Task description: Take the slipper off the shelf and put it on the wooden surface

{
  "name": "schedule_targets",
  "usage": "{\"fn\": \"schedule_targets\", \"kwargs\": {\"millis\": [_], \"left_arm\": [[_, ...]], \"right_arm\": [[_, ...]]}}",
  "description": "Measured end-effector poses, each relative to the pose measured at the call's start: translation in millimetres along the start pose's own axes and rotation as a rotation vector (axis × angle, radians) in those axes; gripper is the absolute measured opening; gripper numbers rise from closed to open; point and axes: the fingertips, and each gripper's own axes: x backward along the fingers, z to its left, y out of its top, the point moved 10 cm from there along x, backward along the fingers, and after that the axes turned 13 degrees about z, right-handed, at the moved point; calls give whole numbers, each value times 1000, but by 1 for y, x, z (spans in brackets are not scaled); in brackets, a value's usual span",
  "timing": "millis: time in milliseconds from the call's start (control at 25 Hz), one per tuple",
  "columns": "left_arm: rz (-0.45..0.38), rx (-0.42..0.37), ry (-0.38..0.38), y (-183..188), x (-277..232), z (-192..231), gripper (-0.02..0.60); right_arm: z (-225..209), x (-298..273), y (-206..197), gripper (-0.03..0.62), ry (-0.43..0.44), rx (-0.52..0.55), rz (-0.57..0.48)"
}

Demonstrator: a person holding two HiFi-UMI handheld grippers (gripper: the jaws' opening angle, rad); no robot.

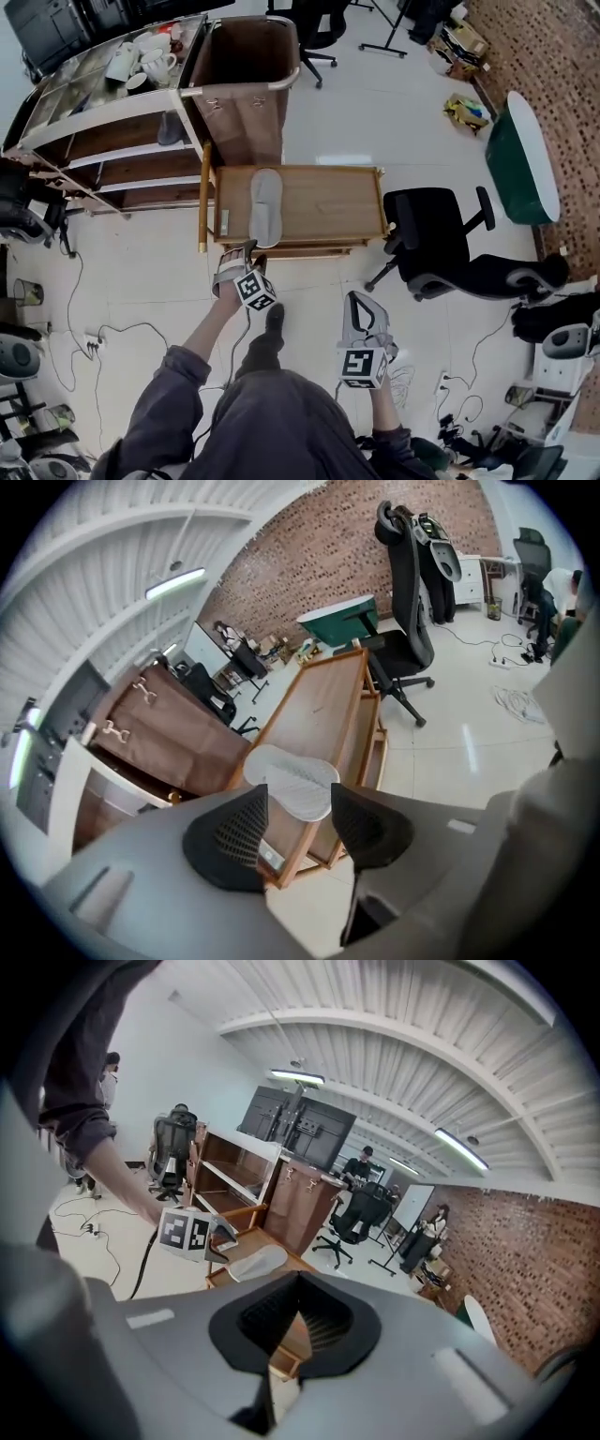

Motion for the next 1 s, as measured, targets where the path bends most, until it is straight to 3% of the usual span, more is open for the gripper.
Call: {"fn": "schedule_targets", "kwargs": {"millis": [160,320,520,680,1000], "left_arm": [[-112,67,95,-4,96,-21,210],[-206,152,134,-19,206,-75,209],[-218,285,123,-71,318,-163,197],[-180,382,85,-109,368,-217,188],[-172,403,116,-126,412,-246,181]], "right_arm": [[15,27,-13,3,36,45,-86],[43,72,-51,3,63,66,-111],[87,134,-106,3,105,81,-113],[111,174,-133,2,134,80,-103],[128,221,-148,2,137,127,-141]]}}
